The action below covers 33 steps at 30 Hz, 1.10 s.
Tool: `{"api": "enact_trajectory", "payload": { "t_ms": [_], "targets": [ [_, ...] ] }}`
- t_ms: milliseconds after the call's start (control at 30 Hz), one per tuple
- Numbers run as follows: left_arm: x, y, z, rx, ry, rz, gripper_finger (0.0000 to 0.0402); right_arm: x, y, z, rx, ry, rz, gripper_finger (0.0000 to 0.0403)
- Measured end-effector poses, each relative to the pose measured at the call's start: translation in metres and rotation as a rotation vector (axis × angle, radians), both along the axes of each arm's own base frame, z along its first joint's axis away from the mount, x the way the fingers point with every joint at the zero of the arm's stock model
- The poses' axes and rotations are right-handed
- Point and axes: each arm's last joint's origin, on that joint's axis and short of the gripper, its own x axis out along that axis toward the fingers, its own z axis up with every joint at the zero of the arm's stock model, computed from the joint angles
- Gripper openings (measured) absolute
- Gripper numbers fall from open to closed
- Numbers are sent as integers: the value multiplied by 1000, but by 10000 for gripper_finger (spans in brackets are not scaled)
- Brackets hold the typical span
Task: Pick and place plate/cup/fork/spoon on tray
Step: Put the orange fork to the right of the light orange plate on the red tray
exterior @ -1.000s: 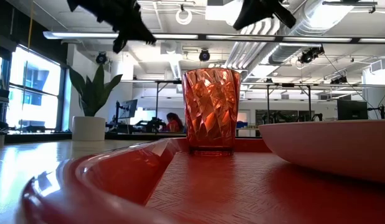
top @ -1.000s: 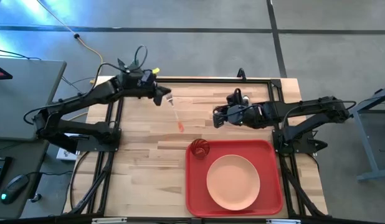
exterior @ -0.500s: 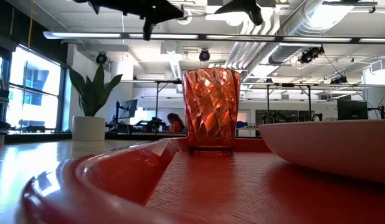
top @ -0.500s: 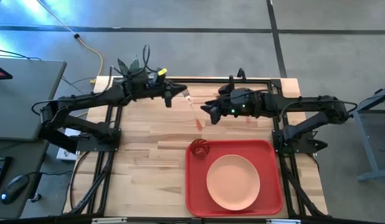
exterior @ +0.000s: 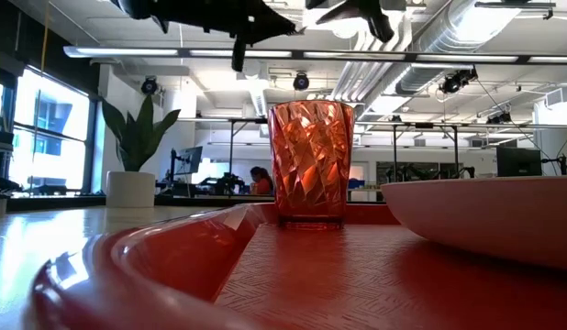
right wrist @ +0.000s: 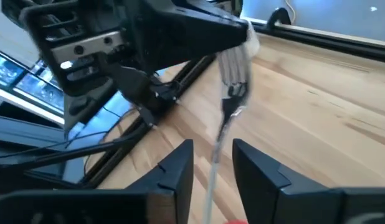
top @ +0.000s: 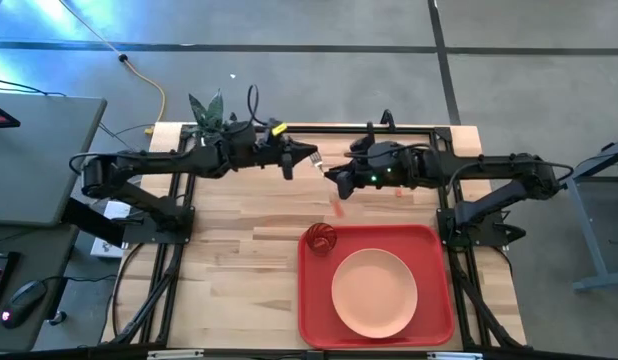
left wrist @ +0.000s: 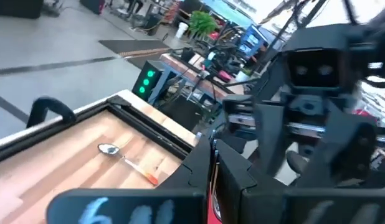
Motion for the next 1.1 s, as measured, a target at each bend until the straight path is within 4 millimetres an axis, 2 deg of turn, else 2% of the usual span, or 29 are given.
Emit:
{"api": "enact_trajectory", "payload": {
  "t_ms": [133,333,667,1100],
  "targets": [
    [9,-5,-9,-22,16,-26,1,-2,2,-4,17,46,-19,94],
    [11,-9,-9,-3,16,-18,1,-4,8,-8,29,76,-41,94],
    [11,-9,-7,37,3,-29,3,18,11,-20,37,60,-16,93],
    [10,-9,-8,53,12,-29,1,14,11,-20,33,76,-30,90]
  ]
}}
